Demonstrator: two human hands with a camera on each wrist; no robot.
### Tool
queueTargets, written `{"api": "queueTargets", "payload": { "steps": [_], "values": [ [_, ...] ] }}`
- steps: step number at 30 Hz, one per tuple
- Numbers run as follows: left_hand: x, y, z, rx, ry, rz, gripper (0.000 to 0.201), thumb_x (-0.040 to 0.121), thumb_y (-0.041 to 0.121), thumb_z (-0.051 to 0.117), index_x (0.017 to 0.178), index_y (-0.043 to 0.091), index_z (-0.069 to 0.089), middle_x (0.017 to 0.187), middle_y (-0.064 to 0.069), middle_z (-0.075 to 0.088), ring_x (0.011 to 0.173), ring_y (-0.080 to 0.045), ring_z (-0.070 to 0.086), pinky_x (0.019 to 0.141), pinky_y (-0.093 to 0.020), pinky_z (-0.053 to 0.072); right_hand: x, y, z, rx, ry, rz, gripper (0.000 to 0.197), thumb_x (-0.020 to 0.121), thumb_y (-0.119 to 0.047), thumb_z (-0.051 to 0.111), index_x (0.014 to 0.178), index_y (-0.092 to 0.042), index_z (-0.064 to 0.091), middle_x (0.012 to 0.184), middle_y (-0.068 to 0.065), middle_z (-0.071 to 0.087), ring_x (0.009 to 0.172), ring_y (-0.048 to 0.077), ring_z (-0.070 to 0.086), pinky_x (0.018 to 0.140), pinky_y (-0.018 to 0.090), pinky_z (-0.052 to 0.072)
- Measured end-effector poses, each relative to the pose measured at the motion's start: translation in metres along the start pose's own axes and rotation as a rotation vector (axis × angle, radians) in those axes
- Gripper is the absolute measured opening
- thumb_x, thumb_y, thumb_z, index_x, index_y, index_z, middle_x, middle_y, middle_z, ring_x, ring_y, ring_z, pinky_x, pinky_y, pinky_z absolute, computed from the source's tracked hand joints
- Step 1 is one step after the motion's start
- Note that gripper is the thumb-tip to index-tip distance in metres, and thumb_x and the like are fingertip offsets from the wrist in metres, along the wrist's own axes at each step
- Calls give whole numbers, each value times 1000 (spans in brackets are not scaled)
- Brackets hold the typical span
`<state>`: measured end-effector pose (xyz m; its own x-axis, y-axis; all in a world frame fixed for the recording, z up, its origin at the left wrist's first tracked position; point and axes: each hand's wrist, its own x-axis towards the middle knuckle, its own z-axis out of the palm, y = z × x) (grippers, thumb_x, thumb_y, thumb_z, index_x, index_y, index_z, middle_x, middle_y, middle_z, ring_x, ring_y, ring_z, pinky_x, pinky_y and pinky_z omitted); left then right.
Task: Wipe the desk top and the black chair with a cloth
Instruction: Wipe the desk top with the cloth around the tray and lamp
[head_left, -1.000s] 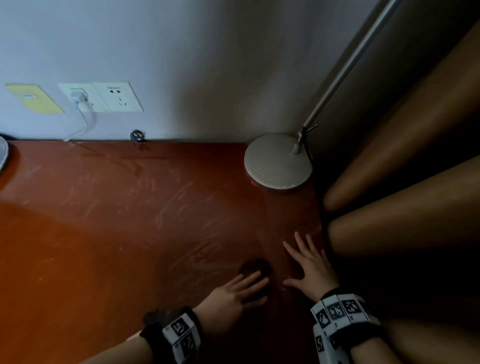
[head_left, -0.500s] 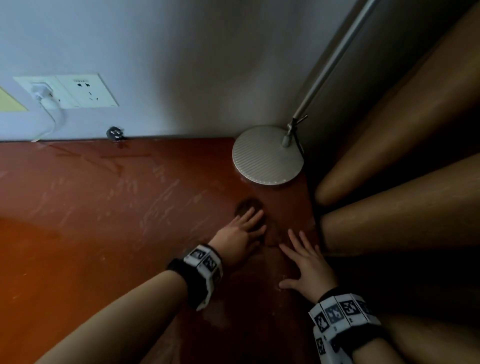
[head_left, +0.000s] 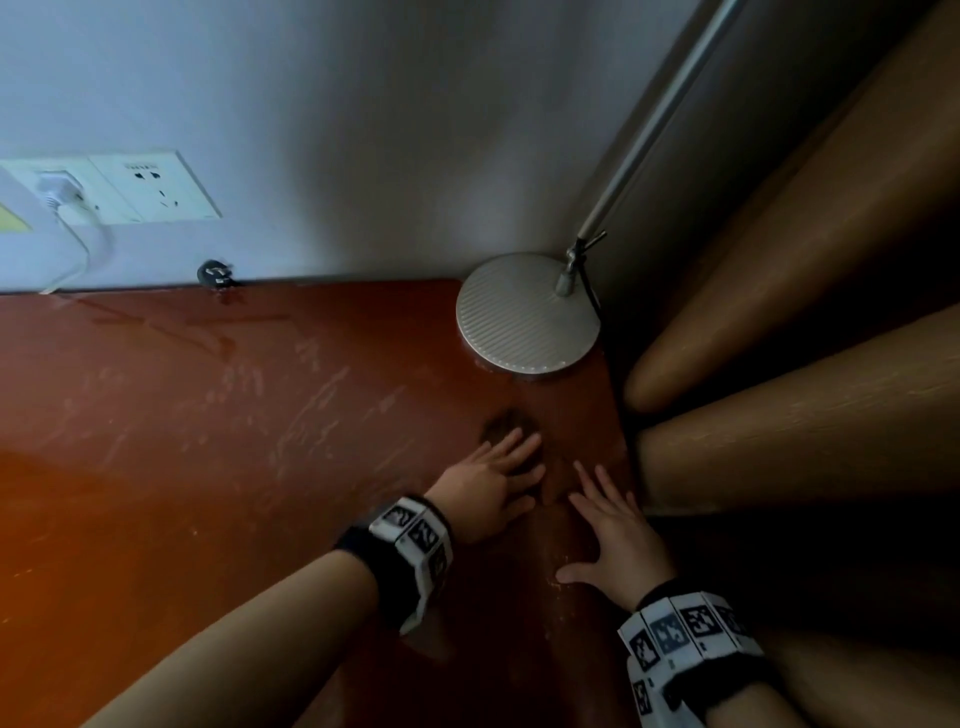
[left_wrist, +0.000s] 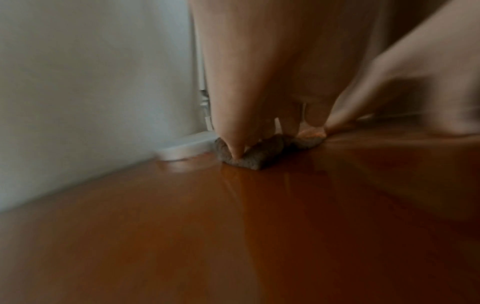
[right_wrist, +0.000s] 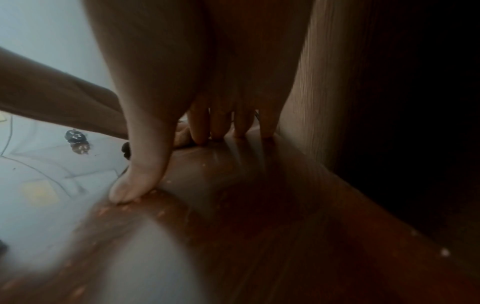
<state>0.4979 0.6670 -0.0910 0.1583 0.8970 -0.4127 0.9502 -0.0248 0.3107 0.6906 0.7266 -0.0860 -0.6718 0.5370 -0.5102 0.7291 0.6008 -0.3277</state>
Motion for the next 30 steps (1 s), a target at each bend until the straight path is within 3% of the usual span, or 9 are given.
{"api": "queueTargets", "payload": {
  "steps": [2,6,9,13,16,18,21,26,30],
  "values": [
    [1,-3,0,-16,-23,49,48,102,35,32,148,26,25,159,5,-7,146,-14,-10,120,-37,4,1,0,0,-3,3,-2,91,75,-49,69,148,-21,22,140,-14,-29,141,9,-19,116,36,-2],
    [33,-19,-28,-27,-13,-61,47,103,33,30,149,27,24,159,3,-5,146,-16,-7,119,-38,9,2,2,2,19,-7,8,106,75,-49,69,150,-25,-3,149,-13,-24,136,5,-23,115,36,-6],
    [41,-13,-31,-65,-2,-114,49,103,33,29,150,24,20,159,1,-8,146,-18,-10,118,-39,6,2,1,3,30,-14,12,107,75,-48,70,149,-26,-5,142,-16,-27,137,6,-22,115,37,-7],
    [12,-9,-18,-245,44,-78,55,100,29,41,150,22,18,159,-1,-10,145,-17,-12,118,-34,5,2,-5,-9,120,13,62,87,84,-35,66,150,-23,11,155,-12,-6,145,10,-5,117,33,3],
    [-14,-20,-7,-275,124,-182,80,93,31,55,151,19,2,157,-3,-17,145,-18,-14,116,-30,0,19,-18,-29,224,262,55,61,93,-21,56,147,-19,27,156,-4,19,144,11,12,117,30,14],
    [-27,-29,0,-238,88,-283,93,89,37,60,151,17,-6,156,-4,-21,144,-18,-16,116,-30,-2,41,-32,-37,125,331,-102,55,96,-12,47,147,-20,28,156,-4,18,145,12,9,118,36,14],
    [-33,-35,4,-199,25,-346,98,86,42,62,151,16,-7,157,-5,-20,144,-18,-16,117,-30,-2,76,-49,-35,-126,209,-266,68,91,4,41,149,-22,18,158,-1,2,146,17,-4,119,37,9],
    [-26,-31,-4,-243,38,-380,96,84,34,66,152,16,0,158,-5,-15,145,-19,-12,117,-35,3,90,-35,-27,-194,184,-243,78,86,12,35,150,-27,13,158,-5,-6,145,15,-8,115,31,21],
    [-28,-32,-1,-269,66,-385,87,89,28,61,152,17,1,158,-4,-15,145,-18,-12,117,-34,2,81,1,-29,-84,307,39,71,90,9,35,150,-23,14,159,-2,-3,146,17,-4,117,28,16]
  ]
}}
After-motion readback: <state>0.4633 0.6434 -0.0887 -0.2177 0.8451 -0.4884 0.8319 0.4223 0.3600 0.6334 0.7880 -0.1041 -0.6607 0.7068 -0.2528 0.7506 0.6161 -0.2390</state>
